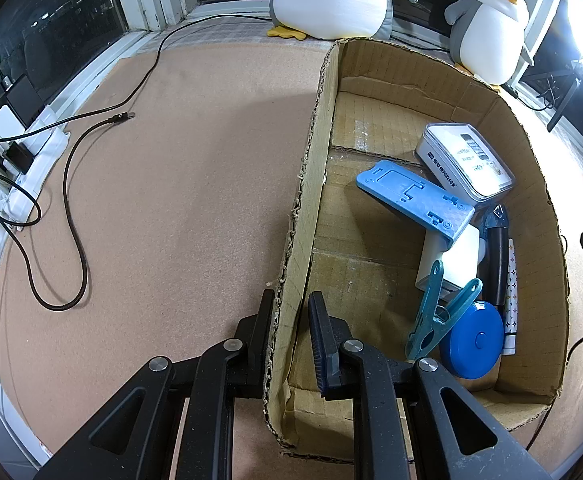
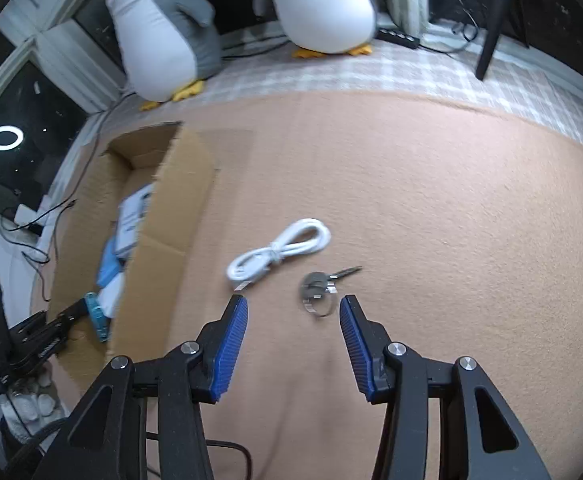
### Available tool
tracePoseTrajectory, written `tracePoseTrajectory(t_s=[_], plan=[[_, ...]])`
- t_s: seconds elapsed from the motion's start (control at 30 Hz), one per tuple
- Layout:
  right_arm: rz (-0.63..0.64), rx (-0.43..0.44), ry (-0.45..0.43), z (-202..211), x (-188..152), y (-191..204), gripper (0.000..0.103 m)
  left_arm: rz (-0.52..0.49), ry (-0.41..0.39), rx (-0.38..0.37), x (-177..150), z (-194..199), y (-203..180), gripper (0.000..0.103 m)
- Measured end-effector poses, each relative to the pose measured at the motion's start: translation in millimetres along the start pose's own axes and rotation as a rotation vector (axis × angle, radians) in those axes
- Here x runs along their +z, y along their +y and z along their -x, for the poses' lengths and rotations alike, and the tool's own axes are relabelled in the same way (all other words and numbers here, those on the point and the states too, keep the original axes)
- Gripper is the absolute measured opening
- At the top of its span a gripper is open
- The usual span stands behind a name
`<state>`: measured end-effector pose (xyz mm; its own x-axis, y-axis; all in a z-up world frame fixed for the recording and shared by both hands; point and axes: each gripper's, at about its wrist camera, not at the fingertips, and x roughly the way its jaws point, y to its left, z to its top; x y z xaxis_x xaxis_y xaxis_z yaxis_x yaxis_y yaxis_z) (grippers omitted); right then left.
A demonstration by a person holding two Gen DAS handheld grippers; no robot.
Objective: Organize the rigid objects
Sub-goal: 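Grasp the silver keys on the table with the right gripper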
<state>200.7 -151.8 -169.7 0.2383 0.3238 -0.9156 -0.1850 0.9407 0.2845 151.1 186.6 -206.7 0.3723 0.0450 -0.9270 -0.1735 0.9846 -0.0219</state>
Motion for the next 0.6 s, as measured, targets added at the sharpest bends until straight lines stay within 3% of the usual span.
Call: tracePoseTrajectory(t_s=[0.37, 0.6], plan=[[0.04, -0.078, 0.044, -28, -1, 0, 0.042, 0.0, 0.0, 0.0, 0, 0, 0, 0.017], [0.086, -0.14, 0.026, -30, -2, 9, 0.026, 0.0, 0.0, 0.0, 0, 0, 0, 0.017]])
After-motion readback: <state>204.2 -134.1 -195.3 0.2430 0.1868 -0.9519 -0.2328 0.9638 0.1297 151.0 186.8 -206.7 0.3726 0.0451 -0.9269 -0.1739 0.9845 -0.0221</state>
